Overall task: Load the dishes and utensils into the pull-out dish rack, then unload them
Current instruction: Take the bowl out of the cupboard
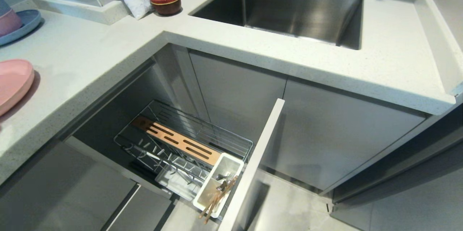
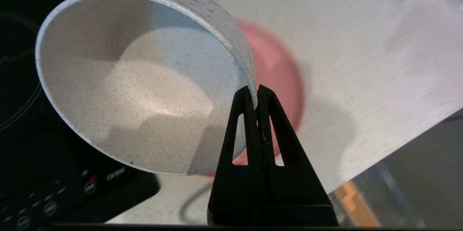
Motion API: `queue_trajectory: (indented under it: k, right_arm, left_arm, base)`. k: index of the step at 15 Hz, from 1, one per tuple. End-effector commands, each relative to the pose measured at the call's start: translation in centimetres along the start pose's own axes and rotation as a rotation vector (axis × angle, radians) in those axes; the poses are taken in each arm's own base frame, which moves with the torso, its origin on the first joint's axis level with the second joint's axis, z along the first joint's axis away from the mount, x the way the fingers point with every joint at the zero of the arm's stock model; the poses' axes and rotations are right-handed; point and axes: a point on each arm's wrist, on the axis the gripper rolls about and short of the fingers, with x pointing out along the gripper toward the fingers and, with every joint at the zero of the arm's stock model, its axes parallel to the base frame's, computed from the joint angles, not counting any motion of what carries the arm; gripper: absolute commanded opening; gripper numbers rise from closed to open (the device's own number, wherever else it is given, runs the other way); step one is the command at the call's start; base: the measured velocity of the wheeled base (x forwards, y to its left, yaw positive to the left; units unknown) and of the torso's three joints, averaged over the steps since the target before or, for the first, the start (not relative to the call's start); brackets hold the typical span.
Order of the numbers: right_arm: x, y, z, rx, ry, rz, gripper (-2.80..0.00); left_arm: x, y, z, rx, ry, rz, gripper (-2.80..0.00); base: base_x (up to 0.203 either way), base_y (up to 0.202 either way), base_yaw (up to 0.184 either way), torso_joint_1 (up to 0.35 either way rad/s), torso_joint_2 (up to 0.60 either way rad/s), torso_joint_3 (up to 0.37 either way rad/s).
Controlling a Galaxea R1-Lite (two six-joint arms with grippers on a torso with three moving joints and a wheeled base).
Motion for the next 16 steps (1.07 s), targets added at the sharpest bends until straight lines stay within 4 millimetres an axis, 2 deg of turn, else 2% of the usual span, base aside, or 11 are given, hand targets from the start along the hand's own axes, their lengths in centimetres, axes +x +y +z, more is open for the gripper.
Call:
queue_trajectory:
  k: [1, 3, 8, 10, 14, 16]
  right_arm:
    - [0.0, 0.0, -0.1, 0.000, -0.002, -0.001, -2.80]
    - [0.0, 0.0, -0.1, 0.000, -0.002, -0.001, -2.80]
    - [0.0, 0.0, -0.1, 0.000, -0.002, -0.001, -2.80]
    - [0.0, 0.0, -0.1, 0.000, -0.002, 0.000, -2.80]
    - [0.0, 0.0, -0.1, 0.000, -0.002, 0.000, -2.80]
    - [0.0, 0.0, -0.1, 0.000, -0.002, -0.001, -2.80]
  left_arm:
    - [3.6, 0.3, -0.4, 0.019, 0.103, 0.019, -2.80]
    - [4.6, 0.1, -0.7, 0.056, 0.146, -0.002, -2.80]
    - [4.7, -0.2, -1.1, 0.065, 0.182, -0.005, -2.80]
    - [4.2, -0.3, -1.7, 0.092, 0.233, -0.010, -2.80]
    - [1.9, -0.6, -2.8, 0.171, 0.317, -0.036, -2.80]
    - [1.7, -0.6, -2.9, 0.174, 0.321, -0.040, -2.80]
  base:
    - [0.000, 0.000, 0.000, 0.000, 0.00, 0.000]
    - [0.000, 0.000, 0.000, 0.000, 0.00, 0.000]
    - [0.000, 0.000, 0.000, 0.000, 0.00, 0.000]
    - [0.000, 0.000, 0.000, 0.000, 0.00, 0.000]
    - [0.000, 0.000, 0.000, 0.000, 0.00, 0.000]
    - [0.000, 0.000, 0.000, 0.000, 0.00, 0.000]
